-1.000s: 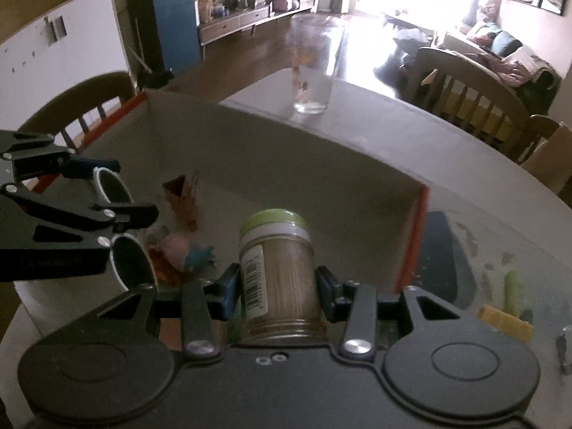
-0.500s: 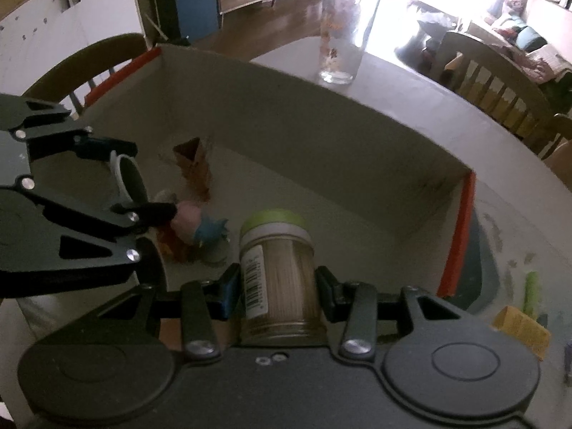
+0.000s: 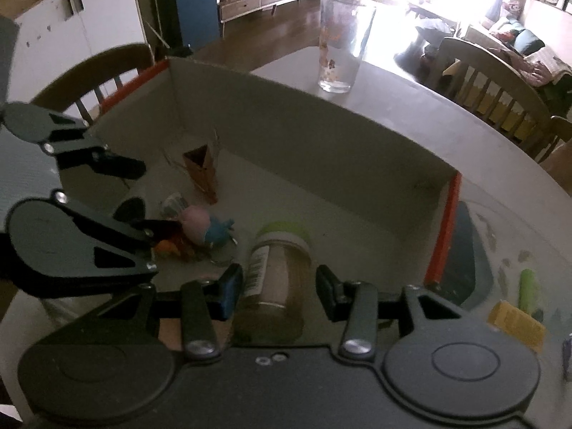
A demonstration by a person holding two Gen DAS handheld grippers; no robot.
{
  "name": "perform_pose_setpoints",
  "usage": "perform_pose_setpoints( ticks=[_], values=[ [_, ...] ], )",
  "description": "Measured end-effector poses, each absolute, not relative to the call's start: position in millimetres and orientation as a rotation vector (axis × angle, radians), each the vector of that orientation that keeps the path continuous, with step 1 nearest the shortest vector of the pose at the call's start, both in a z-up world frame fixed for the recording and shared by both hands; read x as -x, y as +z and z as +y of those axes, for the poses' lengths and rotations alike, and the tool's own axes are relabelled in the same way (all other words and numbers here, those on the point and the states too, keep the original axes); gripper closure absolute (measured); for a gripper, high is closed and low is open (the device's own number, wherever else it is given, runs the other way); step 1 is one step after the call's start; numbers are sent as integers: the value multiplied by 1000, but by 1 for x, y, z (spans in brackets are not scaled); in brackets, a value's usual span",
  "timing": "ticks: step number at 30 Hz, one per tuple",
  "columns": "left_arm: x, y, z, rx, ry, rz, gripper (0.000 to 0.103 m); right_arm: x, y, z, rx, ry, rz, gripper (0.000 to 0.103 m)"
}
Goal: Organize rigid objects
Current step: 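Open both tools to drop the sunglasses and toothpick jar into the box, then move both tools back from the box toward the table items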
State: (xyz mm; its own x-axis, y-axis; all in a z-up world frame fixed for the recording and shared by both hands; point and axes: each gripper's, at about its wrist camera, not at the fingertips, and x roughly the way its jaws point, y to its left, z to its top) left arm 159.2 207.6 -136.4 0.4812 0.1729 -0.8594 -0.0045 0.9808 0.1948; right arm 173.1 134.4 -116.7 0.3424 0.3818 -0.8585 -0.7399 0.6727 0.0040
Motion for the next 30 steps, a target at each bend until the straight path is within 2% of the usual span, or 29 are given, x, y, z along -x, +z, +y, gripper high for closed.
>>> perform_pose_setpoints(
  ticks=[12, 16, 30],
  values=[
    [-132, -102, 196, -92, 101, 919, 45, -150, -75, 107, 324, 802, 906, 52],
    [-122, -87, 192, -60, 99, 872, 45, -142, -61, 97, 289, 806, 879, 46],
    [-90, -41, 161, -7, 77, 744, 45, -112, -21, 51, 168, 826, 793, 36]
  ],
)
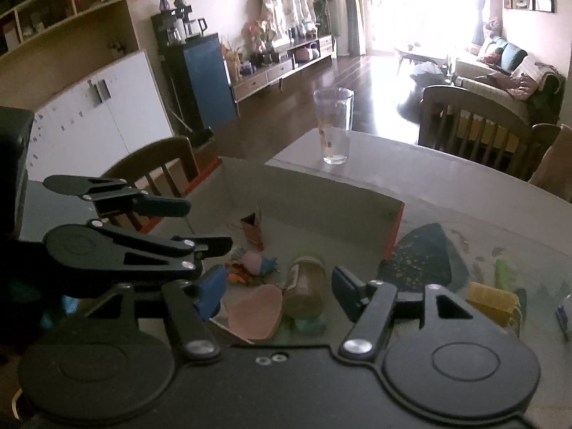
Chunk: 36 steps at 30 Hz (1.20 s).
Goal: Organize rigid objects
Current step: 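Move both tools back from the box toward the table items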
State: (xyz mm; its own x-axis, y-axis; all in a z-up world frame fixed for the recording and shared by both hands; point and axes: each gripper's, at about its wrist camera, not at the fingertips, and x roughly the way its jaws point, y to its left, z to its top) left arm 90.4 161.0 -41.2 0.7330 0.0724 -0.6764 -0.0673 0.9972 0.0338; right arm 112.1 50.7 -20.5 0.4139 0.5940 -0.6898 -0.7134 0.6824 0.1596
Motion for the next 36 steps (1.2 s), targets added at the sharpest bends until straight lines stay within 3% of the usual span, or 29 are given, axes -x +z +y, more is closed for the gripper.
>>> perform_pose_setpoints(
  ticks=[12, 15, 26, 29, 36],
  values=[
    [-82, -24, 115, 52, 57, 698, 38, -99, -9, -15, 79, 806, 744, 22],
    [-83, -24, 100, 63, 51, 688, 27, -99, -9, -39, 66, 787, 725, 19],
    [-109, -32, 37, 101, 23, 666, 17, -121, -21, -123, 20, 692, 719, 14],
    [-122, -38, 20, 113, 7, 671, 0, -129, -27, -142, 26, 666, 725, 14],
    [-159, -53, -13, 130, -11, 678, 0, -159, -43, -188, 47, 595, 733, 14]
  ],
)
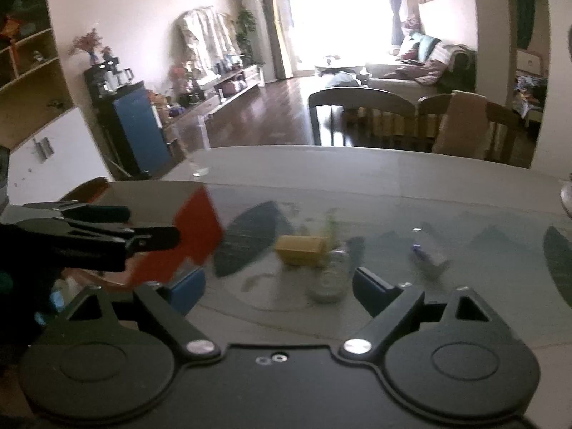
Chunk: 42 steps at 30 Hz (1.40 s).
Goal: Organize rigid objects
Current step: 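Move both tools back from the box toward the table items, then grasp the yellow box with the left tool while the right tool grasps the purple-capped vial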
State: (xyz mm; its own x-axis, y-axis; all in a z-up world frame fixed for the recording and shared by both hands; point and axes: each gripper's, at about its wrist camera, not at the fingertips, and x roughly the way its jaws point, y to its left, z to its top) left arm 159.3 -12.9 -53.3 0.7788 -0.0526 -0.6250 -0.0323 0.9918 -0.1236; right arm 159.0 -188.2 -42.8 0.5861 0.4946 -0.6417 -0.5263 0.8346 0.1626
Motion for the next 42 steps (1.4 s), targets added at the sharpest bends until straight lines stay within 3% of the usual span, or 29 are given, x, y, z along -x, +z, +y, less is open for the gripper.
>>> perform_pose_setpoints(
  ticks=[13, 38, 40, 42],
  values=[
    [-246, -101, -58, 98, -44, 741, 0, -244, -86, -242, 91, 458, 764, 14],
    [-321, -186, -49, 135, -44, 884, 1, -334, -165, -229, 180, 464, 887, 32],
    [-322, -187, -50, 136, -50, 885, 3, -337, -168, -227, 189, 463, 889, 36],
    [-324, -188, -52, 134, -60, 886, 15, -341, -172, -226, 196, 461, 896, 40]
  ],
)
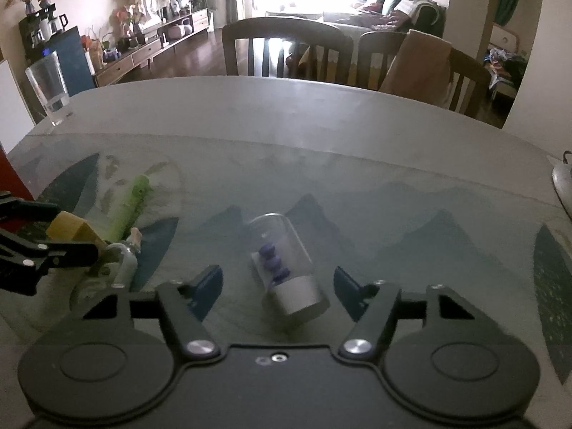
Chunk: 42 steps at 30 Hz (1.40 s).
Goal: Organize rigid objects
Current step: 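Grasp the yellow box with the left tool while the right tool grasps the purple-capped vial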
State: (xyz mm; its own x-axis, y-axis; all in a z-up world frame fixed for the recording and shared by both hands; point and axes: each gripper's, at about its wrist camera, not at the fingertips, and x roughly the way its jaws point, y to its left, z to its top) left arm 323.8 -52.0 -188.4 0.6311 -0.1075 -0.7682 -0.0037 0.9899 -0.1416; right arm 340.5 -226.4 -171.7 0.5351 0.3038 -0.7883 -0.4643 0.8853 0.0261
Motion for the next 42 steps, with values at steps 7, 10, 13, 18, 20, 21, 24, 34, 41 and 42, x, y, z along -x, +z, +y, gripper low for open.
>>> perform_pose_setpoints(
  ticks=[7, 10, 13, 18, 20, 21, 24, 34, 41, 42],
  values=[
    [-326, -190, -54, 128, -69, 893, 29, -344, -175, -225, 203, 453, 903, 55],
    [-325, -190, -56, 117, -69, 893, 29, -344, -175, -225, 210, 448, 897, 57],
    [-324, -188, -58, 106, -69, 894, 30, -342, -174, -225, 198, 446, 895, 59],
    [-320, -184, -62, 100, -73, 900, 31, -333, -167, -223, 186, 443, 902, 60],
    [-317, -181, -63, 103, -74, 897, 31, -327, -163, -223, 174, 443, 903, 60],
    [-315, -179, -64, 100, -70, 898, 31, -324, -160, -224, 165, 442, 906, 60],
    [-309, -173, -65, 105, -64, 899, 32, -312, -152, -224, 137, 450, 905, 61],
    [-275, -153, -65, 140, -85, 892, 32, -265, -118, -217, 87, 498, 898, 61],
    [-247, -120, -64, 161, -117, 844, 32, -232, -88, -202, 71, 524, 869, 61],
    [-242, -115, -62, 159, -119, 833, 32, -228, -84, -200, 68, 527, 866, 61]
  ],
)
